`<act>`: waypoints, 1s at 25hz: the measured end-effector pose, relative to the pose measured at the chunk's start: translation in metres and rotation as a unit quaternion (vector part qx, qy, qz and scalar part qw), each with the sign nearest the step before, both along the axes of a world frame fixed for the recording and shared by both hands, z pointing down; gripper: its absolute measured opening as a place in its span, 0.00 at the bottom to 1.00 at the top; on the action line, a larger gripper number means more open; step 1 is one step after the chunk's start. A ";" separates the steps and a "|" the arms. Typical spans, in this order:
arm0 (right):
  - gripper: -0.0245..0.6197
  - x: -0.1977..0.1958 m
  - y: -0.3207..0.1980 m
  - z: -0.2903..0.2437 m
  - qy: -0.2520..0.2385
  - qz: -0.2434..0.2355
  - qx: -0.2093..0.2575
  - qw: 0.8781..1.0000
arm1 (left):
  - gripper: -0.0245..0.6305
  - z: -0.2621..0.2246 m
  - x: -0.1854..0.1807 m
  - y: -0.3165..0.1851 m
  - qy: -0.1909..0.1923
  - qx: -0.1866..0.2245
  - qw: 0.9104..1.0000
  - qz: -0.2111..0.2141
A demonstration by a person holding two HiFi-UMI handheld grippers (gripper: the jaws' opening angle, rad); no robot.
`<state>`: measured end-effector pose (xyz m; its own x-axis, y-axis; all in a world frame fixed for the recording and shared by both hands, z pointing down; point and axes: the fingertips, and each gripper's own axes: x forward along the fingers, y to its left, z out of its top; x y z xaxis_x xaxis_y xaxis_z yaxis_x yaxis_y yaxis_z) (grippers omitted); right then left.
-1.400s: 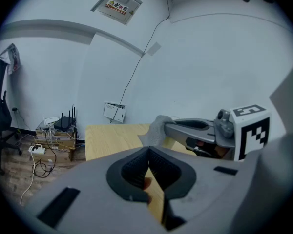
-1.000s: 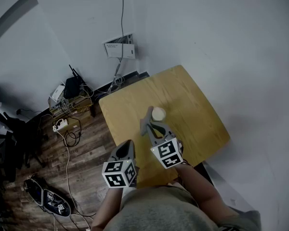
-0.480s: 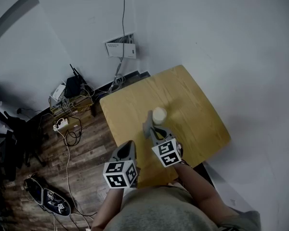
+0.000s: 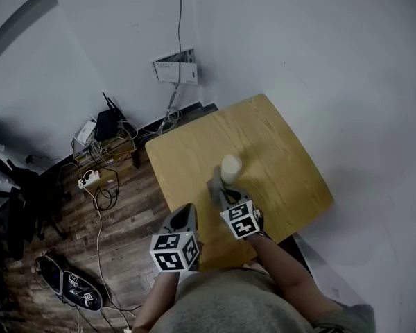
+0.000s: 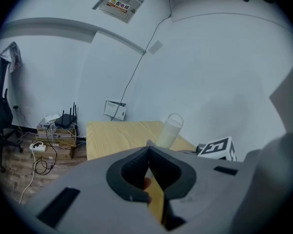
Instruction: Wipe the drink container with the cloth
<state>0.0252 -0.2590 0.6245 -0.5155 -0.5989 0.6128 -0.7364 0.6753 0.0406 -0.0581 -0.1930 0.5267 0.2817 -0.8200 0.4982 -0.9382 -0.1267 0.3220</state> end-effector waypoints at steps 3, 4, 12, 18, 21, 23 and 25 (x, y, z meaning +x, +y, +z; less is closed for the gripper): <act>0.05 0.002 0.002 0.006 0.002 0.006 -0.007 1.000 | 0.04 0.000 0.000 0.002 -0.001 0.000 1.000 0.001; 0.05 0.002 0.002 0.006 0.003 0.007 -0.008 1.000 | 0.04 0.000 0.000 0.002 -0.001 0.000 1.000 0.002; 0.05 -0.001 0.009 -0.016 -0.016 -0.004 0.017 1.000 | 0.04 -0.002 0.001 0.003 -0.004 0.002 1.000 0.001; 0.05 -0.003 0.030 -0.056 -0.068 -0.002 0.044 0.997 | 0.04 -0.002 0.003 0.011 0.000 0.003 1.000 -0.001; 0.05 0.001 0.041 -0.074 -0.084 0.001 0.057 0.995 | 0.04 -0.002 0.008 0.012 0.002 0.006 1.000 0.005; 0.05 0.004 0.049 -0.084 -0.091 0.004 0.065 0.994 | 0.04 -0.005 0.011 0.014 0.004 0.011 1.000 0.011; 0.05 0.010 0.057 -0.090 -0.092 0.008 0.075 0.993 | 0.04 -0.007 0.012 0.016 0.005 0.015 1.000 0.020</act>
<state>0.0351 -0.2022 0.5340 -0.6001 -0.6849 0.4133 -0.7509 0.6604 0.0040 -0.0460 -0.1772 0.5192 0.3198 -0.8225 0.4703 -0.9288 -0.1741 0.3272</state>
